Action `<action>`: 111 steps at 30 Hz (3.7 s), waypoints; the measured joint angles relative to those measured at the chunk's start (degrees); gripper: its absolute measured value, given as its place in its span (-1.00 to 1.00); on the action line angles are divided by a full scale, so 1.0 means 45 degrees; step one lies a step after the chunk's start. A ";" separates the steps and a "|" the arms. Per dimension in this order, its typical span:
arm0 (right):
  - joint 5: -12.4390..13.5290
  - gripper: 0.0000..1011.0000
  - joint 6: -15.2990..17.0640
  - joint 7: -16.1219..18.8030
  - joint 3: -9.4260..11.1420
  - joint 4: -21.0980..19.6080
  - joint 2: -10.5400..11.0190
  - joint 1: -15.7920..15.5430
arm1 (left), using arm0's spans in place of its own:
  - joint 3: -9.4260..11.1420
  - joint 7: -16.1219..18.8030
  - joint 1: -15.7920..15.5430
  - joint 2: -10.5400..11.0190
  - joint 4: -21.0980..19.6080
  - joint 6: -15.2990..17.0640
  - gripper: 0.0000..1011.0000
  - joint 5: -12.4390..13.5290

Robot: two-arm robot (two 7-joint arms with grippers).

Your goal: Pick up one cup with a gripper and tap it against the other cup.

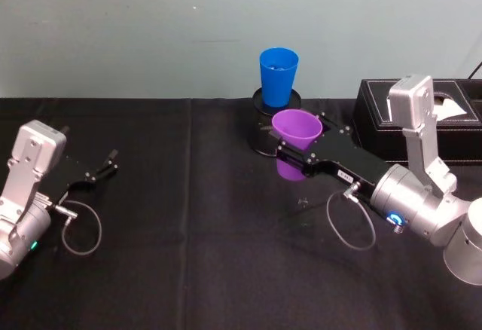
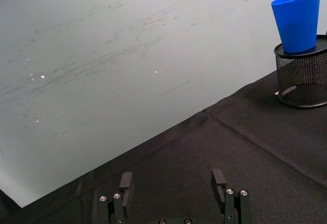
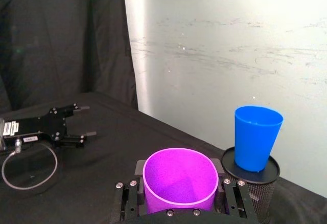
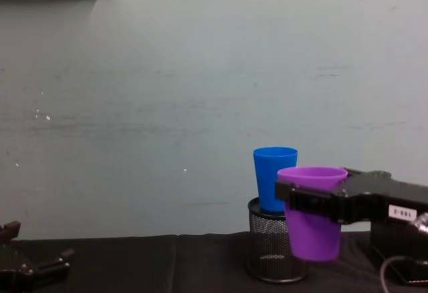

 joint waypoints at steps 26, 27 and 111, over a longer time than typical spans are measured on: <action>0.0104 0.49 0.0183 -0.0059 -0.0025 -0.0046 0.0028 0.0168 | 0.0000 0.0000 0.0000 0.0000 -0.0001 0.0000 0.98 0.0000; 0.0101 0.49 0.0182 -0.0060 -0.0026 -0.0045 0.0026 0.0166 | 0.0000 0.0000 0.0000 0.0000 0.0000 0.0000 0.98 0.0000; 0.0081 0.49 0.0164 -0.0058 -0.0025 -0.0037 0.0025 0.0153 | 0.0000 0.0000 0.0001 0.0000 0.0000 0.0000 0.98 0.0000</action>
